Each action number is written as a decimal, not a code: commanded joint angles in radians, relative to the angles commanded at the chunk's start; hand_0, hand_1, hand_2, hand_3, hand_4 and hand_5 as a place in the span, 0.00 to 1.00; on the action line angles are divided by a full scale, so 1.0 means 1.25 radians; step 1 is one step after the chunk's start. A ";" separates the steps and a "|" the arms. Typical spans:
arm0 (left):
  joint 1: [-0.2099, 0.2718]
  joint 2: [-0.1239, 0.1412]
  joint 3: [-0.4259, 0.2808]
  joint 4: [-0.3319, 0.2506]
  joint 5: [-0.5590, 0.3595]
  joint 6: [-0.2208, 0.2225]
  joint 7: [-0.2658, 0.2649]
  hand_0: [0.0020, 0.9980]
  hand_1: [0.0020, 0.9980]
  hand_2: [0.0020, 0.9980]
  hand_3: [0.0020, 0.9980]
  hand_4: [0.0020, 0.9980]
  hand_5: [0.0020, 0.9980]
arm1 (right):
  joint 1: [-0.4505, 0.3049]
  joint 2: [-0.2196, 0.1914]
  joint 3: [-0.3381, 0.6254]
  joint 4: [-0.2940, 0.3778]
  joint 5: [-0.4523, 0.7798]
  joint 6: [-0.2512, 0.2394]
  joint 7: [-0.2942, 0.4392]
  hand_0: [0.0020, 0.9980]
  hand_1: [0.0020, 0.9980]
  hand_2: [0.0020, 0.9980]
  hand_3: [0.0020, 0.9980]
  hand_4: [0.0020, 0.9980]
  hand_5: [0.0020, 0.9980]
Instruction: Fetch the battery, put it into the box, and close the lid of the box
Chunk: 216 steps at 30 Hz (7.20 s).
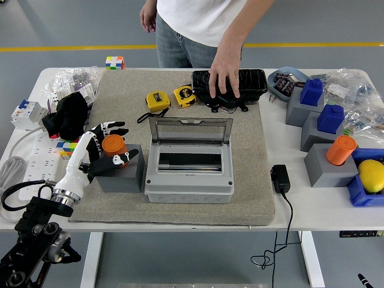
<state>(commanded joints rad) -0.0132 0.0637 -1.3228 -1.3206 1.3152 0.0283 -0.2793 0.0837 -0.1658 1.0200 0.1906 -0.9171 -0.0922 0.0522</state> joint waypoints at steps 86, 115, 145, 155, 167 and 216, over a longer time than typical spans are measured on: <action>-0.011 -0.014 0.048 0.008 0.011 0.122 -0.016 0.06 0.06 0.12 0.10 1.00 0.00 | 0.001 -0.003 0.040 0.001 -0.022 -0.003 0.001 0.83 0.82 0.78 0.82 1.00 1.00; -0.047 0.012 0.060 -0.024 -0.008 0.128 -0.020 0.06 0.05 0.11 0.09 1.00 0.00 | 0.001 -0.003 0.039 0.000 -0.020 -0.002 0.001 0.83 0.82 0.78 0.82 1.00 1.00; -0.146 0.152 0.249 -0.295 0.610 0.193 0.205 0.05 0.04 0.09 0.06 0.97 0.16 | 0.013 -0.008 0.107 -0.008 -0.063 -0.003 -0.001 0.83 0.82 0.78 0.82 1.00 1.00; -0.252 0.158 0.415 -0.254 0.698 0.167 0.233 0.05 0.04 0.09 0.06 0.88 0.27 | 0.019 -0.012 0.156 -0.008 -0.103 -0.004 -0.010 0.83 0.82 0.78 0.82 1.00 1.00; -0.328 0.095 0.512 -0.124 0.652 0.182 0.215 0.05 0.03 0.08 0.05 0.84 0.31 | 0.023 -0.016 0.165 -0.008 -0.117 -0.005 -0.012 0.83 0.82 0.78 0.82 1.00 1.00; -0.345 0.035 0.503 0.064 0.531 0.279 0.087 0.06 0.03 0.08 0.07 0.85 0.39 | 0.027 -0.017 0.173 -0.008 -0.127 -0.005 -0.014 0.83 0.82 0.78 0.82 1.00 1.00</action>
<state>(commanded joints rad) -0.4451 0.1068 -0.6943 -1.2407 1.9787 0.3771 -0.1701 0.1170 -0.1866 1.2365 0.1800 -1.0757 -0.0990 0.0352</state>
